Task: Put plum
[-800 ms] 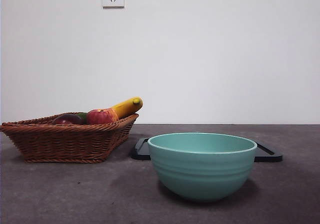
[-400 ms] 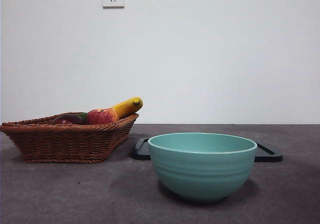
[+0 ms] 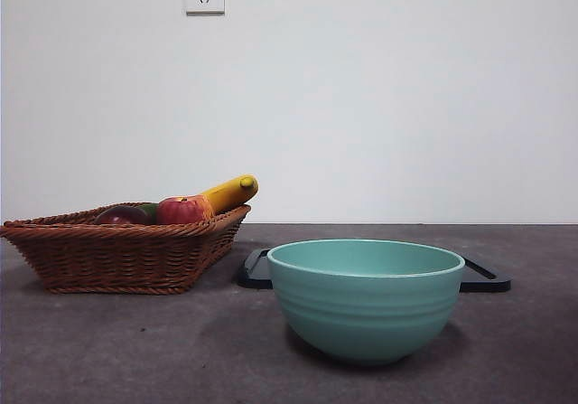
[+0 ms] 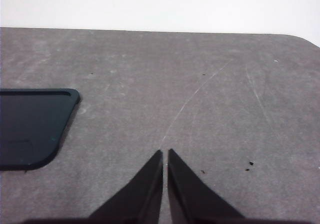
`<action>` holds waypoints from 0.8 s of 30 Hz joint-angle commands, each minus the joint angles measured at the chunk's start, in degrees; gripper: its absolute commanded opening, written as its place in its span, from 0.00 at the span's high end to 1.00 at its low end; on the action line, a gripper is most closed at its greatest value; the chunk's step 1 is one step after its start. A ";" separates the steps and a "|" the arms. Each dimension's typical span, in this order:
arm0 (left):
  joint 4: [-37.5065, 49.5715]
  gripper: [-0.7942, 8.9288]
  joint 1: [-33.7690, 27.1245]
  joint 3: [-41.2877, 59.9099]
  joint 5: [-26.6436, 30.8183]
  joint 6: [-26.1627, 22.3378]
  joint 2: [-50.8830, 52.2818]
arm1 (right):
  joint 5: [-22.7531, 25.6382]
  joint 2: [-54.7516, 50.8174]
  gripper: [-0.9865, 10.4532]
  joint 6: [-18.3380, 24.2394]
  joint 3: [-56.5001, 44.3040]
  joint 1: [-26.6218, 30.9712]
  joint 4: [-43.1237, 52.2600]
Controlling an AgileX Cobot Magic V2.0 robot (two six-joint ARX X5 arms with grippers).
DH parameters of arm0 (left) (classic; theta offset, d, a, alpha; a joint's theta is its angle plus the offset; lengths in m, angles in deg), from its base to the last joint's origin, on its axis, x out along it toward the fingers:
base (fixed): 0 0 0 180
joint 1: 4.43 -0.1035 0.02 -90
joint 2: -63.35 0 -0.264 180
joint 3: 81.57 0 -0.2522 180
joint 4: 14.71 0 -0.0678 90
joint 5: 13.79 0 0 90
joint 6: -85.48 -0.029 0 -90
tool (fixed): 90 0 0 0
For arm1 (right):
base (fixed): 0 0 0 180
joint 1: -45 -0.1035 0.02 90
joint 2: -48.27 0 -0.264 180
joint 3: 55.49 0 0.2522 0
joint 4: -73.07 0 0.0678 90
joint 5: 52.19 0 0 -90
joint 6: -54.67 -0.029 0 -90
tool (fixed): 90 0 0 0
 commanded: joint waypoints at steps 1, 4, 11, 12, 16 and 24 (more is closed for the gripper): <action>-0.42 0.91 -0.11 1.16 0.13 0.17 0.04 | 0.04 -0.15 0.91 -0.72 -0.37 -0.13 -0.17; -0.42 0.91 -0.11 1.16 0.13 0.17 0.04 | 0.07 -0.15 0.91 -0.72 -0.37 -0.13 0.55; -0.42 0.91 -0.11 1.16 0.13 0.17 0.04 | 0.07 -0.15 0.91 -0.72 -0.33 -0.13 0.92; -0.42 0.91 -0.11 1.16 0.13 0.17 0.04 | 0.07 -0.15 0.91 -0.72 -0.33 -0.13 0.94; -0.42 0.91 -0.11 1.16 0.13 0.17 0.04 | 0.07 -0.15 0.91 -0.70 -0.33 -0.13 0.92; -0.42 0.91 -0.11 1.16 0.13 0.17 0.04 | 0.07 -0.15 0.91 -0.72 -0.33 -0.13 0.92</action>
